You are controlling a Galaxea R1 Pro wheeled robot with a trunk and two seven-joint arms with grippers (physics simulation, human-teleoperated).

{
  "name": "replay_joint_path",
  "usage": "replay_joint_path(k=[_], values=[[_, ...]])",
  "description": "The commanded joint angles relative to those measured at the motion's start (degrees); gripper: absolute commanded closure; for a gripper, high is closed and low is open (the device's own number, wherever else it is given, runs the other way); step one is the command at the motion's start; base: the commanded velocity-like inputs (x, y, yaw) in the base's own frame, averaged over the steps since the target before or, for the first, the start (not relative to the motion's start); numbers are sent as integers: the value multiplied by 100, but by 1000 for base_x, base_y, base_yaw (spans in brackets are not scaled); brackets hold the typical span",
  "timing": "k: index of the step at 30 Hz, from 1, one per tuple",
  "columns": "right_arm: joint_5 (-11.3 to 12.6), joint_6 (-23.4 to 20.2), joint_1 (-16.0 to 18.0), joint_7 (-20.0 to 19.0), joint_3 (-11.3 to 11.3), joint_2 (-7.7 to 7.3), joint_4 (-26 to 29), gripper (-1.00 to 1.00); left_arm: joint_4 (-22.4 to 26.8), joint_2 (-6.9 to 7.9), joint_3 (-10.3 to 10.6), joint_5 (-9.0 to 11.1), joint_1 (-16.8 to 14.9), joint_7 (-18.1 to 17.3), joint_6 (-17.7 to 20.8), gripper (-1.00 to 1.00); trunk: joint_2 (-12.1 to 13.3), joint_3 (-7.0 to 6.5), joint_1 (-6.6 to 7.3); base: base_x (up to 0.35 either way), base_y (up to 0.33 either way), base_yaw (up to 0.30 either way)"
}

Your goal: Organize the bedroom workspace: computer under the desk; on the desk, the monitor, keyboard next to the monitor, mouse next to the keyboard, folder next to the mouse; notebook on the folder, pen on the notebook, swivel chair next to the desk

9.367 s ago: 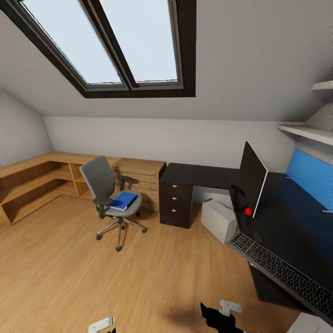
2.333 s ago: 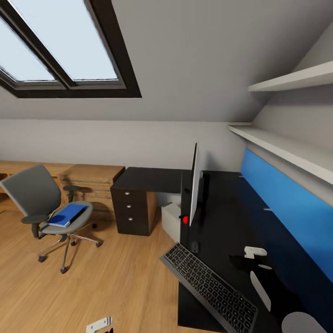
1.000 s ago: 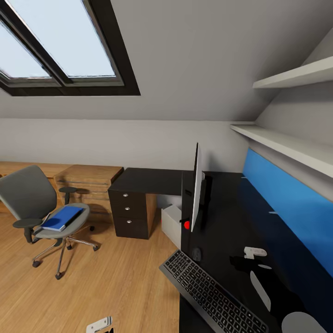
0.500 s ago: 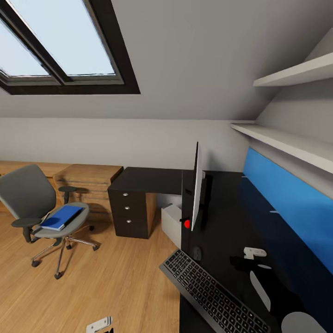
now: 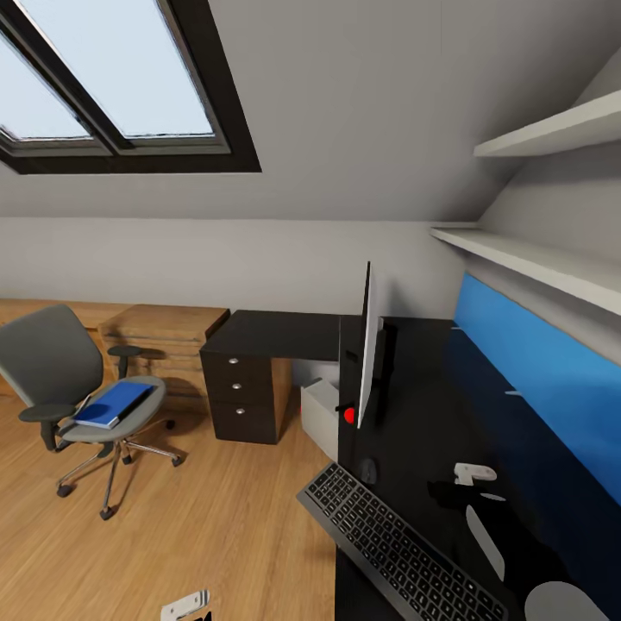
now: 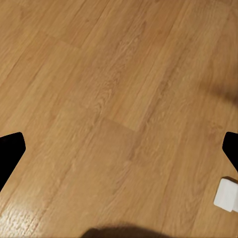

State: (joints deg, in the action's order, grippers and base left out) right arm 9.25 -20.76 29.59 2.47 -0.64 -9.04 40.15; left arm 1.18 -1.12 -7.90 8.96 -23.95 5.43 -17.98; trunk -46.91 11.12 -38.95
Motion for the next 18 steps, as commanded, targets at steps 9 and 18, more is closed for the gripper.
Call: replay_joint_path(k=[9, 18], values=[[61, -131, 3, 19, 11, 0, 10, -100, -4, -2, -27, 9, -5, 2, -21, -100, -369, 171, -199, 0, 0, 0], [62, -147, 3, 10, 11, 6, 10, -100, -4, -2, -27, 9, -5, 2, -20, -100, -730, 332, -397, 0, 0, 0]])
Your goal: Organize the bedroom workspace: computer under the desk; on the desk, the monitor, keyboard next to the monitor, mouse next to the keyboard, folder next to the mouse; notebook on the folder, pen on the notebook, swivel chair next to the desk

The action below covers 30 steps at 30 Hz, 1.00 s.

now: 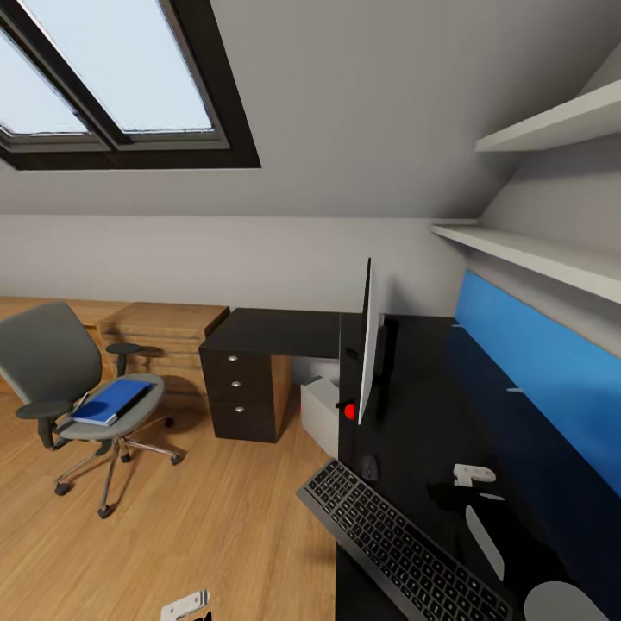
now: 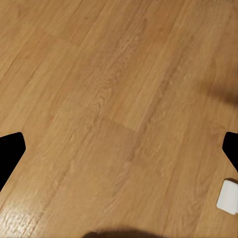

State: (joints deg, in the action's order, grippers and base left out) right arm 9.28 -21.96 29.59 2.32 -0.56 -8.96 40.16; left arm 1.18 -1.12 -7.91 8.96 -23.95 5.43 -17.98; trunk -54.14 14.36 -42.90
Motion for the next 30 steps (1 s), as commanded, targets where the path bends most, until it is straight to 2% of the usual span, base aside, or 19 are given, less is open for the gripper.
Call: replay_joint_path(k=[1, 6, 17, 30], values=[[59, -27, 2, 24, 5, -1, 10, -100, -4, -2, -27, 9, -4, 2, -20, -100, -47, 26, -23, 0, 0, 0], [58, -29, 1, 22, 10, 0, 14, -100, -4, -2, -27, 9, -4, 2, -20, -100, -248, 116, -133, 0, 0, 0], [57, -31, 1, 21, 42, 0, 10, -100, -4, 14, -34, 9, -4, 10, -13, -100, -248, 116, -133, 0, 0, 0], [34, -41, 2, 23, 119, 73, 10, -100, -2, 16, -35, 9, -4, 17, -12, -100, -769, 349, -419, 0, 0, 0]])
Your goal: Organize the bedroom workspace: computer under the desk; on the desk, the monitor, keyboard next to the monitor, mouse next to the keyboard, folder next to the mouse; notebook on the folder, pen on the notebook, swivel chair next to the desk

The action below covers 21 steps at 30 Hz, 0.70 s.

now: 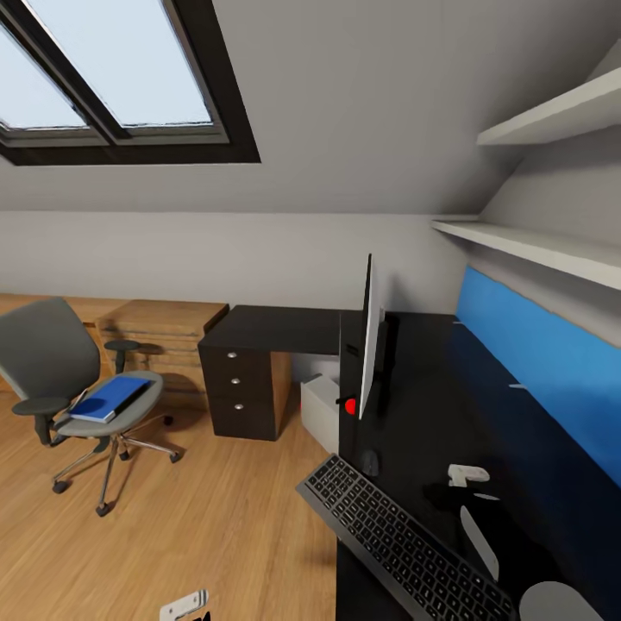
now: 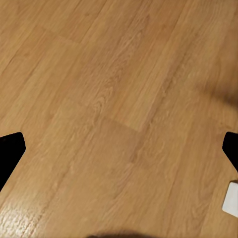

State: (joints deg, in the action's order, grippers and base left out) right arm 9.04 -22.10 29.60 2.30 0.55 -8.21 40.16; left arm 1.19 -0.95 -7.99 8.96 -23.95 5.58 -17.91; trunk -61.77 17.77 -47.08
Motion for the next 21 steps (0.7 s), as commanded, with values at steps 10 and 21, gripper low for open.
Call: replay_joint_path(k=[10, 21], values=[[52, -82, 1, 29, 327, 11, 10, -100, -5, -2, -27, 13, -4, 4, -26, -100, -407, 187, -221, 0, 0, 0], [50, -92, 2, 32, 429, 13, 10, -100, -4, -2, -26, 14, -4, 5, -28, -100, -688, 313, -374, 0, 0, 0]])
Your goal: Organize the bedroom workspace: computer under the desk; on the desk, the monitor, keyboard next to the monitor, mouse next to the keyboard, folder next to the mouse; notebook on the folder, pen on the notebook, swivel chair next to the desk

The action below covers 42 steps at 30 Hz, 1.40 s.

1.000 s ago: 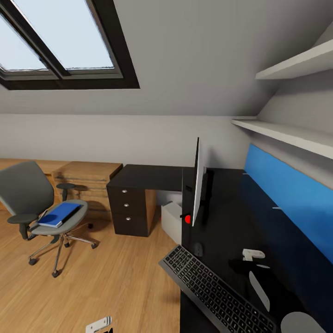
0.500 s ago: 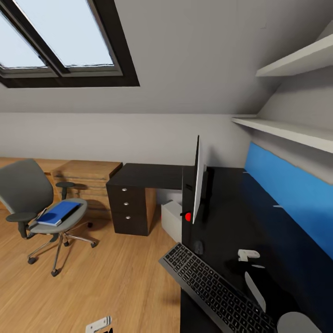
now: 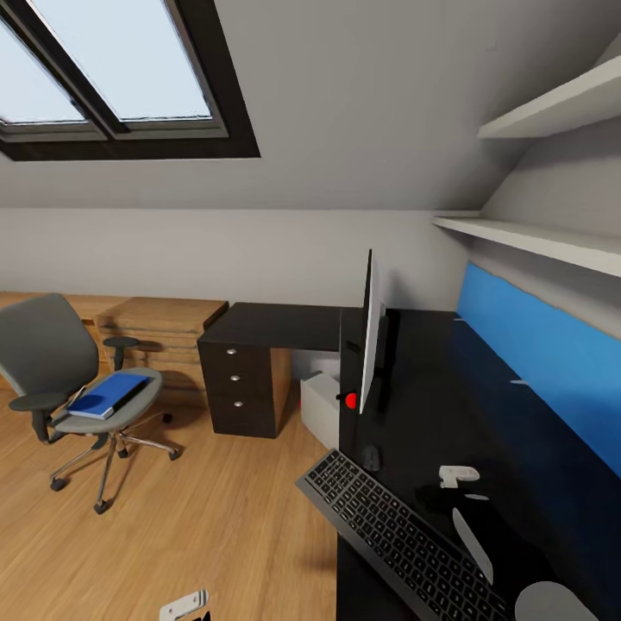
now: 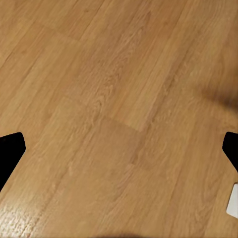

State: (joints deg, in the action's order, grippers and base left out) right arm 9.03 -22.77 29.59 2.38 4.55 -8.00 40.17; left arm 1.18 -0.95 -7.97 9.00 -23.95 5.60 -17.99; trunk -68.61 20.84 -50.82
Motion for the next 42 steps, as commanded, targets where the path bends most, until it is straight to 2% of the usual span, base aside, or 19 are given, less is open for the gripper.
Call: replay_joint_path(k=[1, 9, 39, 42], values=[[49, -25, 3, 25, 31, -8, 9, -100, -4, -2, -28, 10, -4, 3, -20, -100, -4, 7, 0, 0, 0, 0], [46, -26, 3, 26, 36, -8, 9, -100, -2, -2, -29, 8, -4, 3, -20, -100, -4, 7, 0, 0, 0, 0], [44, -26, 3, 26, 6, -21, 9, -100, -3, -2, -29, 6, -4, 3, -20, -100, -1207, 545, -659, 0, 0, 0], [42, -26, 3, 26, 4, -25, 9, -100, -3, -2, -29, 5, -4, 3, -20, -100, -1207, 545, -659, 0, 0, 0]])
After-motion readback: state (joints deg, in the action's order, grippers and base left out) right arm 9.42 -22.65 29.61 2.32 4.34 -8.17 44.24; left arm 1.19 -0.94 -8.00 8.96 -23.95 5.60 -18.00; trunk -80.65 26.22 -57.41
